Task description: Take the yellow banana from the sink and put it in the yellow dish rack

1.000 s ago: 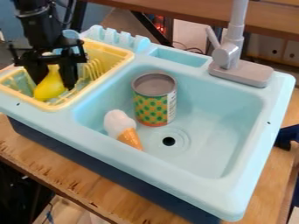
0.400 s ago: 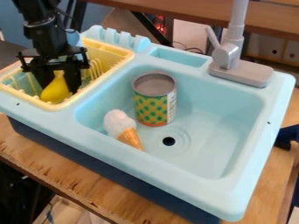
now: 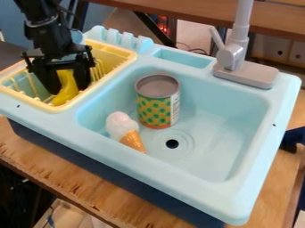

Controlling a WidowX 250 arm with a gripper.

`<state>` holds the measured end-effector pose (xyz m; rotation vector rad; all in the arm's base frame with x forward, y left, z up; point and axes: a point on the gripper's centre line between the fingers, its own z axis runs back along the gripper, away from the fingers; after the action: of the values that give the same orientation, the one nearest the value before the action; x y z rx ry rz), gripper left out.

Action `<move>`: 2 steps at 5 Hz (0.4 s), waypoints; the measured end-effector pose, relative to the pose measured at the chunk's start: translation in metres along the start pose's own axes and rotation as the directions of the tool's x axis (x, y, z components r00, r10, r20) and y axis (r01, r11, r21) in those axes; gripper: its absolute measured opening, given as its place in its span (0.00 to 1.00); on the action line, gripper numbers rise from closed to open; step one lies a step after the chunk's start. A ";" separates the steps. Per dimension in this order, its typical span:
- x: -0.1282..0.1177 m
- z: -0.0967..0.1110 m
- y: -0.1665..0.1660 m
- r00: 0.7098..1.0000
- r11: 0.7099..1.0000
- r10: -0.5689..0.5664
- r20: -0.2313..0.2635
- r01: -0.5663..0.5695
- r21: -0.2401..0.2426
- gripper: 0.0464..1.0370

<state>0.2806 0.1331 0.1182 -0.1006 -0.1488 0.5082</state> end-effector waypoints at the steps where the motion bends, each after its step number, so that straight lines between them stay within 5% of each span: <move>1: -0.002 0.016 -0.007 0.999 1.000 0.007 0.036 -0.007 -0.004 0.97; 2: -0.011 0.022 -0.017 1.000 1.000 0.000 0.011 0.000 0.016 0.97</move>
<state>0.2758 0.1144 0.1413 -0.0816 -0.1557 0.5098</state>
